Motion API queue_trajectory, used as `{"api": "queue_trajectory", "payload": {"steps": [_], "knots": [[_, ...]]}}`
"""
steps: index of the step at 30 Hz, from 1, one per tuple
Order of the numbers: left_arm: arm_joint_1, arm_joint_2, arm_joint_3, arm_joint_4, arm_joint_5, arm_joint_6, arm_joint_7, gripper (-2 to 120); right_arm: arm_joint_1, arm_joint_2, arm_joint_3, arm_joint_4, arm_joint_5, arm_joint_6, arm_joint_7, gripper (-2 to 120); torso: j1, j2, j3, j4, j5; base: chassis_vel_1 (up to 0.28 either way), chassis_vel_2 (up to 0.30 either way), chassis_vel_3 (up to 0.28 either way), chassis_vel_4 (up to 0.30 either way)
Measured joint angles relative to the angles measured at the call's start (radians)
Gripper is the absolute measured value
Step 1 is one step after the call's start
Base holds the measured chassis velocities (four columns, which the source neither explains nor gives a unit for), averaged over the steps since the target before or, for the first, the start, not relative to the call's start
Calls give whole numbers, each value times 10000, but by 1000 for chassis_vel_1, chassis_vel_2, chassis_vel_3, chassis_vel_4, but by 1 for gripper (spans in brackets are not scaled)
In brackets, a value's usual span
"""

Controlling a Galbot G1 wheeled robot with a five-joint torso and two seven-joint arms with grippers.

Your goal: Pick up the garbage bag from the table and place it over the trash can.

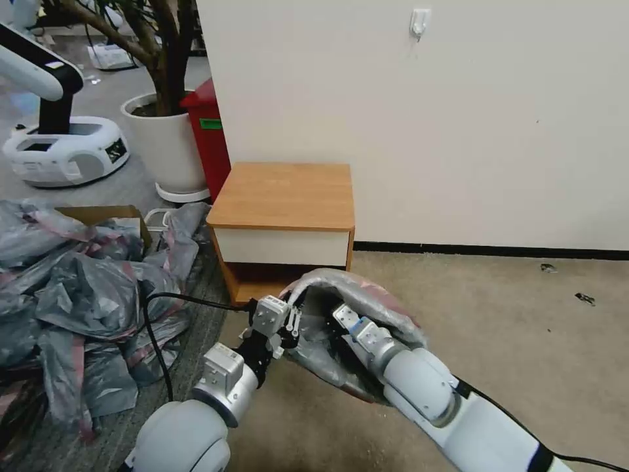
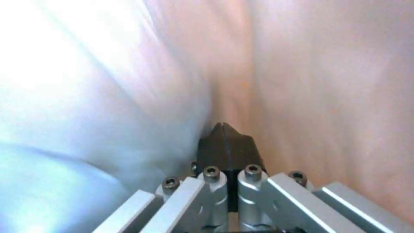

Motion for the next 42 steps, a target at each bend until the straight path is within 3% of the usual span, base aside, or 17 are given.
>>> {"api": "queue_trajectory", "payload": {"steps": [9,15,16,18,21,23,24,26,27,30,34,37,42], "knots": [[-352,-364,394,824,-1681,221,-1349,5,-324,-491,601,1013,1201,16,-8,0,0,0,0,0,0,0,0,0,0],[-547,-797,484,1128,-4285,499,-3131,5,-829,-1315,1689,2390,3794,132,37,0,0,0,0,-1,-1,0,0,0,0],[-547,-797,484,1128,-4285,499,-3131,5,-829,-1315,1689,2390,3794,132,37,0,0,0,0,-1,-1,0,0,0,0],[-465,-914,492,1227,-5196,508,-3805,5,-1321,-1461,2159,2984,4425,581,222,0,0,0,0,0,-1,0,0,0,0],[-187,-1017,543,1251,-5847,458,-4568,5,-2158,-1220,2847,3333,4197,1480,202,0,0,0,0,1,-2,0,0,0,0],[414,-1146,616,1157,-5933,360,-5088,5,-3711,-458,4250,3452,3178,2654,-867,0,0,0,0,0,1,0,0,0,0],[414,-1146,616,1157,-5933,360,-5088,5,-3711,-458,4250,3452,3178,2654,-867,0,0,0,0,0,1,0,0,0,0],[1067,-1269,693,969,-5777,188,-5325,5,-5124,348,5420,3369,2152,4224,-1523,10,0,0,-1,-2,1,0,0,0,0],[1067,-1269,693,969,-5777,188,-5325,5,-5124,348,5420,3369,2152,4224,-1523,10,0,0,-1,-2,1,0,0,0,0],[1882,-1358,677,838,-5135,-206,-5299,5,-6413,1445,6673,2961,1360,5966,-1865,25,0,1,-1,-2,-2,0,0,0,0],[2324,-1412,635,844,-4656,-450,-5095,5,-6659,1829,7332,2640,1286,6578,-1901,37,0,1,-1,0,0,0,0,0,0],[2612,-1490,617,1126,-3859,-609,-4716,5,-6726,1899,7931,2382,1627,6800,-1715,52,0,1,-1,1,-2,0,0,0,0],[2625,-1485,711,1464,-3621,-614,-4317,5,-6697,1869,8073,2095,1683,7050,-1462,65,0,1,0,1,0,0,0,0,0]]}}
